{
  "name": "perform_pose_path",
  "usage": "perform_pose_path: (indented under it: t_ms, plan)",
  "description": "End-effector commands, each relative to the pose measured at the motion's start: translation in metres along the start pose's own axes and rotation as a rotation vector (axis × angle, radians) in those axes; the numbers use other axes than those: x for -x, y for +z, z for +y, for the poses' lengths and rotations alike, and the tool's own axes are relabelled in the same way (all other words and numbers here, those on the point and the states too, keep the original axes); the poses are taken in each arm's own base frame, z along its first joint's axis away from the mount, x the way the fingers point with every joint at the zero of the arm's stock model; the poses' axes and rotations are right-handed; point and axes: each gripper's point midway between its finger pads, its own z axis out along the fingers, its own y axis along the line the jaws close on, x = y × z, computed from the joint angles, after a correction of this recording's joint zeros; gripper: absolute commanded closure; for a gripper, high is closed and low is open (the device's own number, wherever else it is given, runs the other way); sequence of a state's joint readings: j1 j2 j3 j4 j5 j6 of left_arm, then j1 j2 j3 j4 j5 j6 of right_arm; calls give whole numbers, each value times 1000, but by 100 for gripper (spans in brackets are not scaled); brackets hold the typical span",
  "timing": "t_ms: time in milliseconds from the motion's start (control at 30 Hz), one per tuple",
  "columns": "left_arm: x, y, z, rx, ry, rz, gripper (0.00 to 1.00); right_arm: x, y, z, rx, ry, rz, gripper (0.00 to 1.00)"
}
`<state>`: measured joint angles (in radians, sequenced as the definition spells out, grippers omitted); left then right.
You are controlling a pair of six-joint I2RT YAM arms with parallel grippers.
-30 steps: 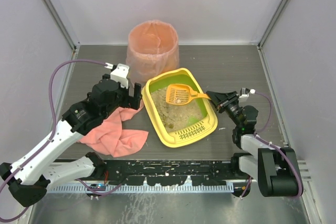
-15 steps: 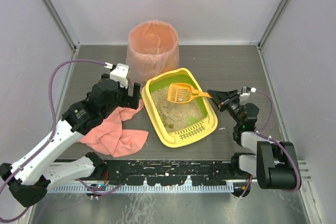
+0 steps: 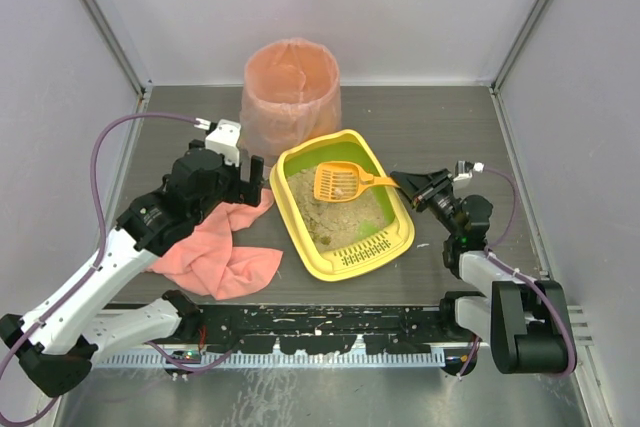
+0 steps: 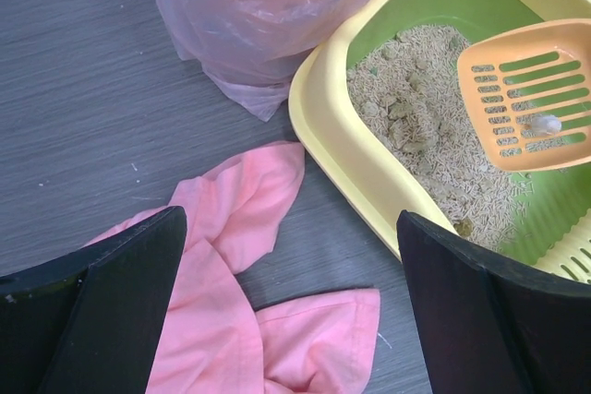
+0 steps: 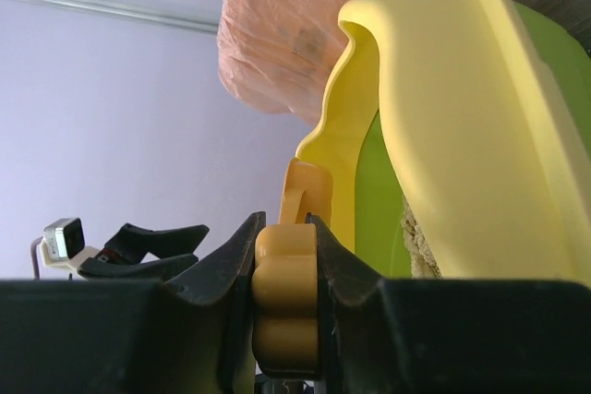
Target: Clean the litter box
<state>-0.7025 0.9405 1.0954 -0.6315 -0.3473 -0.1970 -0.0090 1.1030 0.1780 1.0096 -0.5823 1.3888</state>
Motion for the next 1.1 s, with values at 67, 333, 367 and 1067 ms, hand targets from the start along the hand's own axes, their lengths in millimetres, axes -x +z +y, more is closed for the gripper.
perform_pose_path:
  t_ms: [67,333,367,1067]
  plan:
    - [10,-7,10,24,-35,-42,1,18,7,39,108,-27,-30,99]
    - [14,-15,42,134,-121,-94,1,45,32,85,134,-25,-77,99]
    - [14,-15,48,152,-138,-96,1,50,37,93,128,-33,-86,99]
    - [5,-13,61,188,-161,-56,1,109,195,170,198,-411,-102,99]
